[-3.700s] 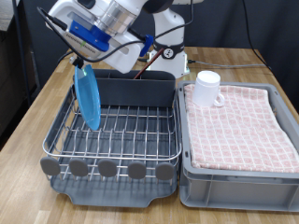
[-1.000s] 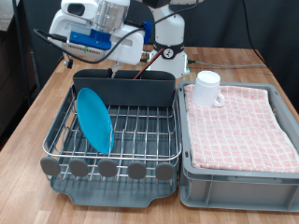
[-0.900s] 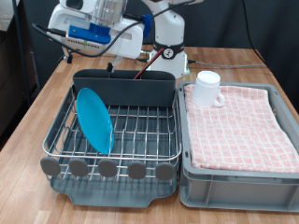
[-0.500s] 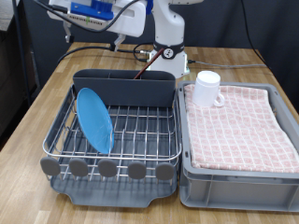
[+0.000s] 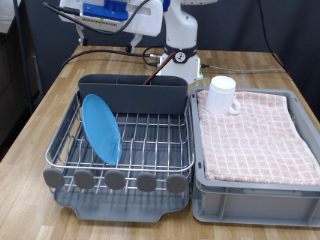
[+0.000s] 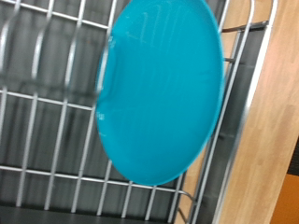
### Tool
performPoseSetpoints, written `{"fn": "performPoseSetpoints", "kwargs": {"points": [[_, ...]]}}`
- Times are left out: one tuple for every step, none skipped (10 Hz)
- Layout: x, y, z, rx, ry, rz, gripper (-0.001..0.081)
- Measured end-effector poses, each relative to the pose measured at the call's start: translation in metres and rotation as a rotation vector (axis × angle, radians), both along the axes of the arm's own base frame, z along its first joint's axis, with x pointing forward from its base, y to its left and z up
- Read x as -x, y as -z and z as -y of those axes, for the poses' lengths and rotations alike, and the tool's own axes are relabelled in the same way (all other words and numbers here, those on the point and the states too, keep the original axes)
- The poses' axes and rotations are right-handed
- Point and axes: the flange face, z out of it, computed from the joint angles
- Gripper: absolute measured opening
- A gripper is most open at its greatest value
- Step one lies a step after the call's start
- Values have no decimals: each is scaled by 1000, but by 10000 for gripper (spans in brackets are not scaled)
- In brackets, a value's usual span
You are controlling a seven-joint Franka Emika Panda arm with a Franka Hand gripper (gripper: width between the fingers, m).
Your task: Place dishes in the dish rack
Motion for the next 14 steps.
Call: {"fn": "performPoseSetpoints", "kwargs": {"points": [[2,-5,-12,-6,-2,4,802],[4,-10,-26,-10,-11,15,802],[7,-14,-41,-15,-23,21,802],[10,-17,-58,-33,-42,26,802],[13,-19,-75,-54,-62,24,802],[17,-19,-91,-66,-86,19,802],[20,-20,-108,-67,-118,18,802],[24,-20,-125,-64,-153,13,802],[30,-19,-142,-66,-184,-5,802],[33,-20,-148,-68,-196,-18,802],[33,-20,-146,-67,-192,-18,802],[33,-19,-148,-63,-211,-21,802],[32,-19,-157,-62,-249,-19,802],[33,-18,-173,-72,-286,-22,802]]}}
